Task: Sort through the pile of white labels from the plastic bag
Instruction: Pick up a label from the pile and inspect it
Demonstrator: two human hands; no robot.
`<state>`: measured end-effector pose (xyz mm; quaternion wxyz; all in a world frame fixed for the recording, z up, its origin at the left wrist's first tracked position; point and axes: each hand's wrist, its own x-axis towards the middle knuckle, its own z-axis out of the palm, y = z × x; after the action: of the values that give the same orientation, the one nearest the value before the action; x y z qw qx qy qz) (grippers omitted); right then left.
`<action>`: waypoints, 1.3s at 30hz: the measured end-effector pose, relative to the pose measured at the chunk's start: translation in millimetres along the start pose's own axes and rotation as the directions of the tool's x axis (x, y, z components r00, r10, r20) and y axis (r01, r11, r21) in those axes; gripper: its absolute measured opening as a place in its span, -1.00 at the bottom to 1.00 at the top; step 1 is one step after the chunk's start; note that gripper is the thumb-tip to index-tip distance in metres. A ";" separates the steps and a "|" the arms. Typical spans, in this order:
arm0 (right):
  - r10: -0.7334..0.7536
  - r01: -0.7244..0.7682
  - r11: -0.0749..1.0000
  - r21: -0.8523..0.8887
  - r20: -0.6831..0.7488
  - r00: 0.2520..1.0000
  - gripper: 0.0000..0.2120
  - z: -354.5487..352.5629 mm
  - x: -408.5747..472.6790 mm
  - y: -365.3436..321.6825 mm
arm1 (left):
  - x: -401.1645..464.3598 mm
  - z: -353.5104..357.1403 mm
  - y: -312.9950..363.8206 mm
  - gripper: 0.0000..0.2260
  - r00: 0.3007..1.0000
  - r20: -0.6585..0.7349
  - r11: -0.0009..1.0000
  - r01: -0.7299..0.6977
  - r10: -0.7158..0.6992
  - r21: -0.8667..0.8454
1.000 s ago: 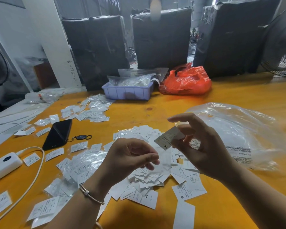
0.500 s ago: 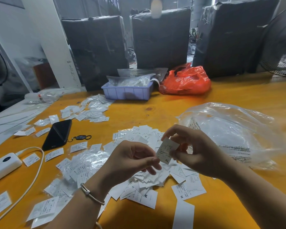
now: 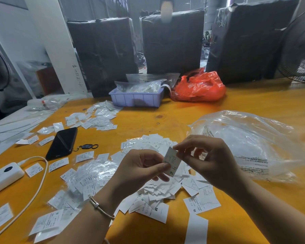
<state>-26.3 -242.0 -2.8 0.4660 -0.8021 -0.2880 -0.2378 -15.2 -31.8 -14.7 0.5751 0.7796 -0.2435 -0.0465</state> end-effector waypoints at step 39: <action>0.640 -0.446 0.241 -0.862 -0.204 0.741 -0.69 -35.9 3.5 68.0 | -9.4 -104.1 -18.9 -0.81 0.733 -0.514 0.595 0.672 -0.446 0.441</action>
<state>18.7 -300.1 -25.8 0.0113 -0.9870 0.1298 -0.0943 19.5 67.5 0.8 0.2847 0.9506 0.1236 -0.0082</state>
